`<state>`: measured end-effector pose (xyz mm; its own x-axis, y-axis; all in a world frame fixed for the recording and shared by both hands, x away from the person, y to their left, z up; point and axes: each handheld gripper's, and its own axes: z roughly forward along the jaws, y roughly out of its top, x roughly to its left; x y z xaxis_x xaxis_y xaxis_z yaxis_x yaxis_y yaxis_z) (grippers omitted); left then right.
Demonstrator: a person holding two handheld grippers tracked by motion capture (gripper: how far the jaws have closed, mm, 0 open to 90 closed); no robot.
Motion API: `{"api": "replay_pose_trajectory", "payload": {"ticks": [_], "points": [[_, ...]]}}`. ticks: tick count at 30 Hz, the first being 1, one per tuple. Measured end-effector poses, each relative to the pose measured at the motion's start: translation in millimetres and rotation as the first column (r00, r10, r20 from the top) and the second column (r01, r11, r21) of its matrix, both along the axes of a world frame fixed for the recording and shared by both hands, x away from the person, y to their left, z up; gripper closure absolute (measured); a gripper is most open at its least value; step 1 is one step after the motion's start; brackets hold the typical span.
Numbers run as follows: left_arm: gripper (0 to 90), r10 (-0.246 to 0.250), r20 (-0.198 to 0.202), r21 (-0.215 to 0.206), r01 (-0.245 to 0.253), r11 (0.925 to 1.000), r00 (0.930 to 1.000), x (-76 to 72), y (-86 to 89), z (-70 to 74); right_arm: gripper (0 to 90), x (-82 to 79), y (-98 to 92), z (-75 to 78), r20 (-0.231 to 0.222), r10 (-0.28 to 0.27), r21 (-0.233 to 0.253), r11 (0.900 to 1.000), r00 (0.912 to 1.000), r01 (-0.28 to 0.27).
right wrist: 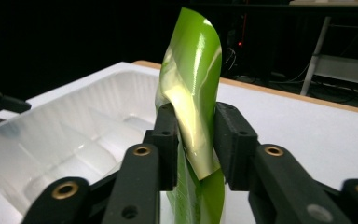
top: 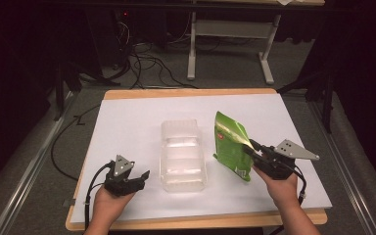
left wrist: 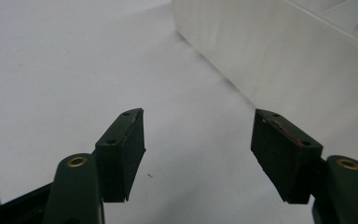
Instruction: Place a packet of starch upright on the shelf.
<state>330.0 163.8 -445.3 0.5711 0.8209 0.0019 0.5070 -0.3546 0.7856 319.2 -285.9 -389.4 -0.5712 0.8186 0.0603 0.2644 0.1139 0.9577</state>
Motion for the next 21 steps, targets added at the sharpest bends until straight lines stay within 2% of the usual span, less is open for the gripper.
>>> {"api": "replay_pose_trajectory", "payload": {"ticks": [6,12,18,21], "points": [[35.4,-0.002,-0.002,-0.005,0.002,1.0000,1.0000,-0.2,0.0,-0.1,64.6,3.0,4.5,-5.2,-0.036,0.005,-0.029,1.000,0.9993,-0.006],[35.4,-0.004,-0.003,-0.006,0.004,1.0000,1.0000,-0.2,-0.3,-0.2,60.3,6.0,3.8,-9.3,-0.076,0.030,-0.018,0.999,0.9967,-0.032],[35.4,-0.004,-0.003,-0.006,0.004,1.0000,1.0000,-0.5,-0.5,-0.1,62.5,7.5,-0.7,-10.6,-0.096,0.058,-0.017,0.998,0.9937,-0.060],[35.4,-0.006,-0.002,-0.005,0.006,1.0000,1.0000,-0.6,-0.5,-0.1,61.9,7.2,-1.6,-10.9,-0.108,0.047,-0.028,0.998,0.9930,-0.050]]}}
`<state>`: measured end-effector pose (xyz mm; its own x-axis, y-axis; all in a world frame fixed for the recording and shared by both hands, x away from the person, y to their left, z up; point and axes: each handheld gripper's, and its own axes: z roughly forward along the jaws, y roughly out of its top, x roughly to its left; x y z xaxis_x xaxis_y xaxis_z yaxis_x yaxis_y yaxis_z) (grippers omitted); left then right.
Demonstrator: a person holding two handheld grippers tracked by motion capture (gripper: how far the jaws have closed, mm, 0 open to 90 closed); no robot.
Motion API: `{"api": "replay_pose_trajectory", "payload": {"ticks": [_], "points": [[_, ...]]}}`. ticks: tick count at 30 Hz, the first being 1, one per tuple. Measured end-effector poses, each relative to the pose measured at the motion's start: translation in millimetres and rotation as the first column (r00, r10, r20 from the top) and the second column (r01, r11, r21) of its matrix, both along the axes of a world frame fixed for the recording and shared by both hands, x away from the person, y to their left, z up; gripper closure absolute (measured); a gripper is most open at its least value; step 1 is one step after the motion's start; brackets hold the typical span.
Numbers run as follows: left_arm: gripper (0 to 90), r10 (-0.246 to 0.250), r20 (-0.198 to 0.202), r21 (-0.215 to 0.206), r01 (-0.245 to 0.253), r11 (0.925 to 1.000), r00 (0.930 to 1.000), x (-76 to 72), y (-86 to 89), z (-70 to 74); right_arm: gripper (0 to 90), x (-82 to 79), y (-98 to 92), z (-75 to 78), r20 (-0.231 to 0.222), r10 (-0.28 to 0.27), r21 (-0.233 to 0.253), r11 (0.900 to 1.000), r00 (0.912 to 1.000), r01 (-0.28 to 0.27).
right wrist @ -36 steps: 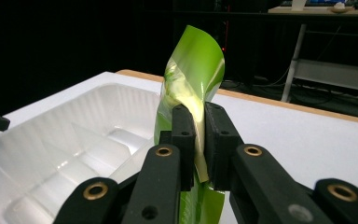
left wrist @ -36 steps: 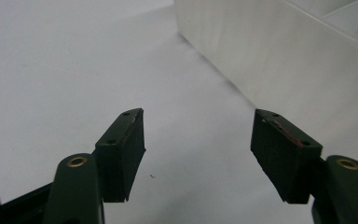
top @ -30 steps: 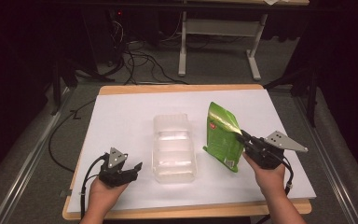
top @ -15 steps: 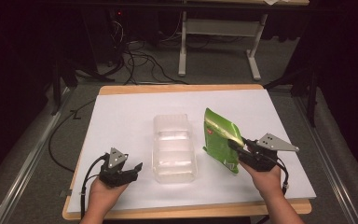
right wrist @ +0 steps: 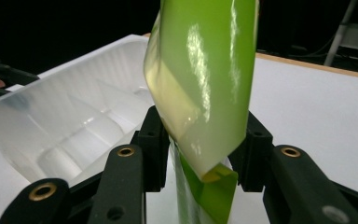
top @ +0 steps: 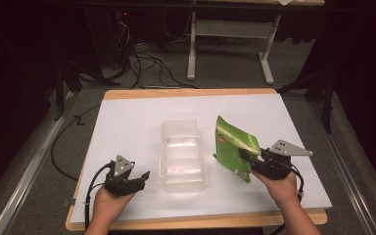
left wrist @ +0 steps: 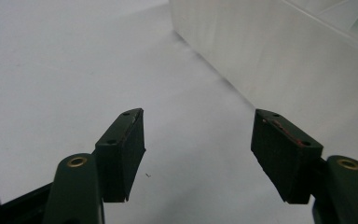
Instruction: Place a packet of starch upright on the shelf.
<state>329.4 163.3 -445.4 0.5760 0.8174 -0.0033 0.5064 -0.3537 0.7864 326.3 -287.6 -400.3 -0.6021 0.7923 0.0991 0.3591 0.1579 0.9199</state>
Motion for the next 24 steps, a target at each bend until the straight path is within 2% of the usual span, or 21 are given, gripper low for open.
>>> {"api": "replay_pose_trajectory", "payload": {"ticks": [4,5,9,10,11,15,18,21,24], "points": [[35.4,-0.003,0.002,0.003,0.003,1.0000,1.0000,-0.5,-0.7,0.1,60.5,0.9,0.0,-1.2,-0.015,-0.012,-0.020,1.000,0.9998,0.012],[35.4,-0.002,0.002,0.000,0.002,1.0000,1.0000,-0.7,-1.3,0.0,62.1,2.1,0.0,-3.0,-0.022,-0.017,-0.043,0.999,0.9996,0.016],[35.4,0.000,0.002,-0.002,0.000,1.0000,1.0000,-0.9,-1.4,0.2,73.5,3.0,-2.6,-3.0,-0.013,-0.037,-0.040,0.999,0.9992,0.037],[35.4,0.000,0.002,-0.002,0.000,1.0000,1.0000,-0.9,-1.4,0.2,73.5,3.0,-2.6,-3.0,-0.013,-0.037,-0.040,0.999,0.9992,0.037],[35.5,0.001,0.002,-0.003,-0.001,1.0000,1.0000,-0.9,-1.1,0.4,80.1,5.1,-5.4,-3.7,-0.020,-0.031,-0.031,0.999,0.9993,0.031],[35.4,-0.001,0.004,-0.003,0.001,1.0000,1.0000,-0.8,-0.8,0.6,85.7,7.4,-7.9,-4.1,-0.021,-0.023,-0.028,0.999,0.9995,0.022],[35.5,-0.004,0.002,0.000,0.004,1.0000,1.0000,-0.7,-0.3,0.9,85.8,8.2,-7.4,-3.9,-0.019,-0.010,-0.025,1.000,0.9998,0.010],[35.5,-0.004,0.002,0.000,0.004,1.0000,1.0000,-0.8,-0.3,0.9,85.3,8.2,-6.4,-4.0,-0.038,-0.002,-0.015,1.000,0.9993,0.001],[35.5,-0.003,0.003,-0.004,0.004,1.0000,1.0000,-1.1,-1.0,0.7,84.8,7.6,-5.2,-4.2,-0.041,-0.008,-0.016,1.000,0.9991,0.008]]}}
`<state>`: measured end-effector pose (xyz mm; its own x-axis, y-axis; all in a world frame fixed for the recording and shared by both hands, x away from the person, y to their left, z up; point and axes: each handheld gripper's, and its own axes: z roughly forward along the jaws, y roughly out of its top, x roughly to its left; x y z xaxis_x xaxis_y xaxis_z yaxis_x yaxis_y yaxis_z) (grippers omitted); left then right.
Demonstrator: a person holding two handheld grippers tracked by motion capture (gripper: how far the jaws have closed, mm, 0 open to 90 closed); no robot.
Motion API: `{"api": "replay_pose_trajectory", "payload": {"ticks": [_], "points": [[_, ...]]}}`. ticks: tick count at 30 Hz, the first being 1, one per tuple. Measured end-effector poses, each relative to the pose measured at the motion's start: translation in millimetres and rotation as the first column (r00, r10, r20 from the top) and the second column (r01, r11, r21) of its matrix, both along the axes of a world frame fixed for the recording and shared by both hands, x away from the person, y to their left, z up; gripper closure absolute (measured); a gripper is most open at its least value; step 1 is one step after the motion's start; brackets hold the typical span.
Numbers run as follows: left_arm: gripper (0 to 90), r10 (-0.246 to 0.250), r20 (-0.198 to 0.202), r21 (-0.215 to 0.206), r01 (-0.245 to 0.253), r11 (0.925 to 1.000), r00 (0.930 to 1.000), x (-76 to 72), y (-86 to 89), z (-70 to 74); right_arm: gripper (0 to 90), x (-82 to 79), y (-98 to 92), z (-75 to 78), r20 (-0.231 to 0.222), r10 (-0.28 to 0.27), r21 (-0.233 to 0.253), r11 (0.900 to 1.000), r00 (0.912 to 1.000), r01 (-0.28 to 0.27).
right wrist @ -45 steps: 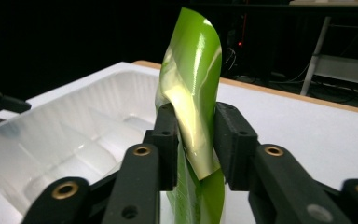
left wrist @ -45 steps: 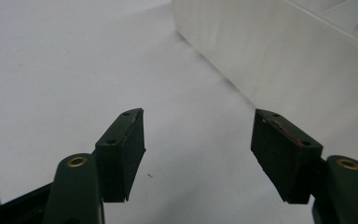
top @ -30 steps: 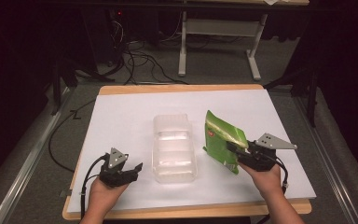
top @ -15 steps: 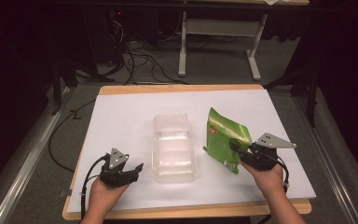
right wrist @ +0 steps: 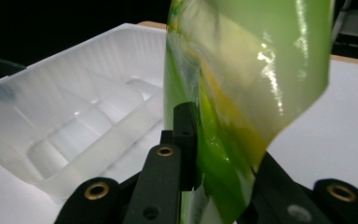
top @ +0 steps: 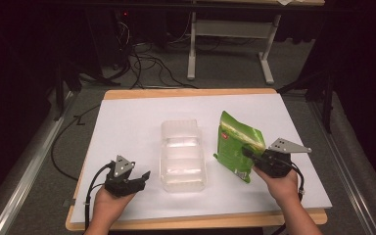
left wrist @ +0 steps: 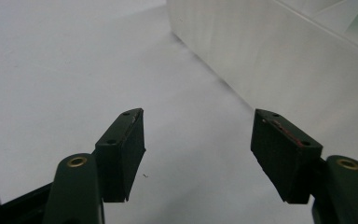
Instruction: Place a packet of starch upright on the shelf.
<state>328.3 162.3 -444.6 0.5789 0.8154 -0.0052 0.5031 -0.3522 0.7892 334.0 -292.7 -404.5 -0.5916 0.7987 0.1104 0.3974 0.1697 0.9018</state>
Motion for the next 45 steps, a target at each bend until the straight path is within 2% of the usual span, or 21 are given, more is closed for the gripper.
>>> {"api": "replay_pose_trajectory", "payload": {"ticks": [5,7,9,12,17,19,20,23,24,27,33,34,35,37,40,41,43,45], "points": [[35.5,0.001,0.000,-0.003,-0.001,1.0000,1.0000,-0.5,0.1,0.3,85.5,-0.3,-0.1,0.4,-0.022,-0.014,0.009,1.000,0.9997,0.014],[35.5,0.002,0.000,-0.004,-0.002,1.0000,1.0000,-0.4,0.1,0.2,86.0,-2.1,1.6,0.8,0.003,0.000,-0.023,1.000,1.0000,0.001],[35.5,0.001,0.000,-0.003,-0.001,1.0000,1.0000,-0.5,0.0,0.0,86.2,-2.3,3.0,1.4,0.012,0.029,-0.037,0.999,0.9995,-0.029],[35.5,-0.001,0.003,0.000,0.001,1.0000,1.0000,-0.9,-0.1,0.1,86.4,-0.5,2.9,2.7,0.020,0.043,-0.044,0.998,0.9989,-0.043],[35.5,0.004,0.003,-0.005,-0.004,1.0000,1.0000,-0.8,0.9,0.5,86.4,1.9,-0.7,6.3,0.026,0.043,-0.031,0.999,0.9987,-0.042],[35.4,0.007,0.006,-0.010,-0.007,0.9999,1.0000,-0.4,1.9,0.6,86.4,2.0,-1.3,10.1,0.046,0.050,-0.023,0.999,0.9977,-0.049],[35.4,0.007,0.004,-0.009,-0.007,0.9999,1.0000,-0.4,3.2,1.1,86.4,2.4,-1.6,14.5,0.062,0.072,-0.014,0.997,0.9954,-0.072],[35.4,0.010,0.005,-0.013,-0.010,0.9999,0.9999,-0.3,4.1,1.0,86.4,3.0,-2.6,20.1,0.070,0.089,0.014,0.996,0.9936,-0.090],[35.4,0.013,0.005,-0.020,-0.013,0.9997,0.9999,-0.3,4.6,0.8,86.4,4.4,-3.5,25.9,0.090,0.105,0.039,0.993,0.9904,-0.109],[35.4,0.014,0.003,-0.017,-0.014,0.9998,0.9999,0.0,5.7,0.6,86.4,5.5,-0.8,34.8,0.117,0.125,0.055,0.990,0.9852,-0.132],[35.6,0.028,0.011,-0.026,-0.027,0.9993,0.9996,-0.2,5.6,0.4,86.4,12.9,11.2,51.4,0.163,0.177,0.063,0.980,0.9707,-0.189],[35.6,0.028,0.011,-0.026,-0.027,0.9993,0.9996,-0.2,5.6,0.4,86.4,12.9,11.2,51.4,0.163,0.177,0.063,0.980,0.9707,-0.189],[35.6,0.027,0.012,-0.021,-0.027,0.9994,0.9996,-0.3,5.9,0.5,86.3,17.2,17.6,55.8,0.184,0.206,0.070,0.973,0.9612,-0.221],[35.6,0.032,0.013,-0.018,-0.032,0.9993,0.9994,-0.3,6.3,0.4,86.4,21.0,23.1,58.3,0.188,0.228,0.077,0.966,0.9553,-0.245],[35.6,0.037,0.012,-0.019,-0.037,0.9991,0.9992,-0.5,7.9,1.1,86.3,28.9,34.6,59.6,0.195,0.277,0.083,0.951,0.9409,-0.297],[35.6,0.037,0.012,-0.019,-0.037,0.9991,0.9992,-0.5,7.9,1.1,86.3,28.9,34.6,59.6,0.195,0.277,0.083,0.951,0.9409,-0.297],[35.6,0.044,0.015,-0.015,-0.044,0.9989,0.9989,-0.2,8.9,0.6,86.3,35.4,47.6,58.9,0.190,0.318,0.076,0.938,0.9287,-0.337],[35.6,0.049,0.010,-0.021,-0.049,0.9986,0.9987,0.2,9.1,0.0,86.3,37.8,55.7,58.2,0.187,0.342,0.064,0.931,0.9208,-0.359]]}}
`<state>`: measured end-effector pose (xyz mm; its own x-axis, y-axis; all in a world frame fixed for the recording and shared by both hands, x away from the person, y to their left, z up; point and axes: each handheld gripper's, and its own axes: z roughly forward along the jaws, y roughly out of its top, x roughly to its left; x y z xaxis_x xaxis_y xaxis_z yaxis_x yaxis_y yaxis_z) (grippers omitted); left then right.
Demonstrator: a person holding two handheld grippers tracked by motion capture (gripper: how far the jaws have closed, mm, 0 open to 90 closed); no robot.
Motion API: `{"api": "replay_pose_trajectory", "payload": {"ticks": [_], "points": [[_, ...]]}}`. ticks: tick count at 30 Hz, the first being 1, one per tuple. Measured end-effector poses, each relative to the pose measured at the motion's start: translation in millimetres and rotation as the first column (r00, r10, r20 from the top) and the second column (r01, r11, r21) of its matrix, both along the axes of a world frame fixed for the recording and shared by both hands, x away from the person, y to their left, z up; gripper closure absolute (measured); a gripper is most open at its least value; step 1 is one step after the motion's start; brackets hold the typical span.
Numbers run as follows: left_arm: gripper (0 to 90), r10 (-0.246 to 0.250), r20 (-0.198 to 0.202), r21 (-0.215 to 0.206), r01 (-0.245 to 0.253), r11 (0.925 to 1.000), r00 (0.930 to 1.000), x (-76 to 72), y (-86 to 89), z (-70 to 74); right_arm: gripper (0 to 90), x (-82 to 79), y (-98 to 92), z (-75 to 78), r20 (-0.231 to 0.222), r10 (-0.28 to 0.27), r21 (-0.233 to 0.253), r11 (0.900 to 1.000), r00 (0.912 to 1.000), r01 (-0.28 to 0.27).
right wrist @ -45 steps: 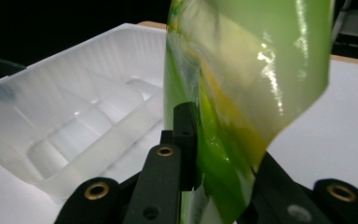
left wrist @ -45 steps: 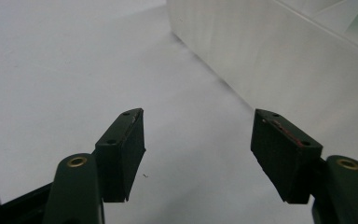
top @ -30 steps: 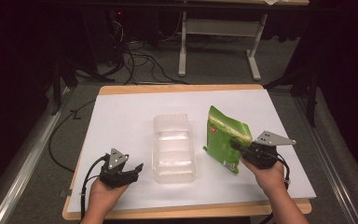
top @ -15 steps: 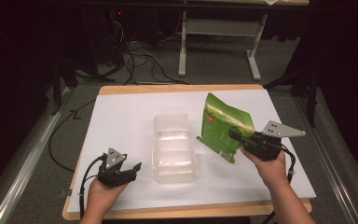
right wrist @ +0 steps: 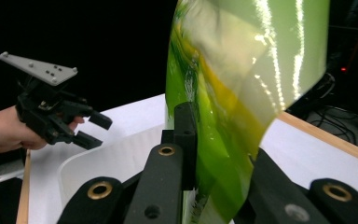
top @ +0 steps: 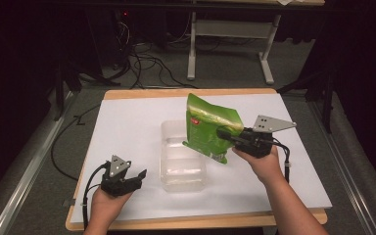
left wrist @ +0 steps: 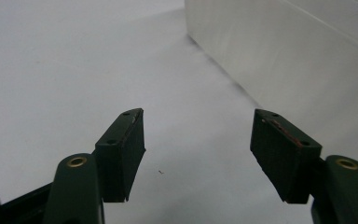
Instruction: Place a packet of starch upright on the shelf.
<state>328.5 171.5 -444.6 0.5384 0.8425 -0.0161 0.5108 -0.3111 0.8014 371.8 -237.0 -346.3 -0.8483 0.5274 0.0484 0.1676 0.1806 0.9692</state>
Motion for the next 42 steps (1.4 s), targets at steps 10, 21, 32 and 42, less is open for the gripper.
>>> {"api": "replay_pose_trajectory", "payload": {"ticks": [10,21,32,42], "points": [[35.6,0.000,-0.005,0.013,0.000,0.9999,1.0000,-0.2,-0.6,-1.2,86.3,-2.5,21.3,-3.7,0.009,0.109,0.017,0.994,0.9940,-0.109],[35.7,0.002,-0.003,0.009,-0.002,1.0000,1.0000,-1.1,0.0,-0.7,86.3,-3.8,34.2,-13.3,-0.012,0.149,-0.019,0.989,0.9887,-0.149],[35.6,0.001,-0.001,0.010,0.000,0.9999,1.0000,-1.4,0.5,-0.1,86.3,-5.0,46.5,-17.3,-0.019,0.195,-0.028,0.980,0.9805,-0.196],[35.6,0.003,-0.001,0.005,-0.003,1.0000,1.0000,-1.9,-0.3,0.0,86.3,-3.6,54.7,-20.1,-0.033,0.209,-0.029,0.977,0.9774,-0.210]]}}
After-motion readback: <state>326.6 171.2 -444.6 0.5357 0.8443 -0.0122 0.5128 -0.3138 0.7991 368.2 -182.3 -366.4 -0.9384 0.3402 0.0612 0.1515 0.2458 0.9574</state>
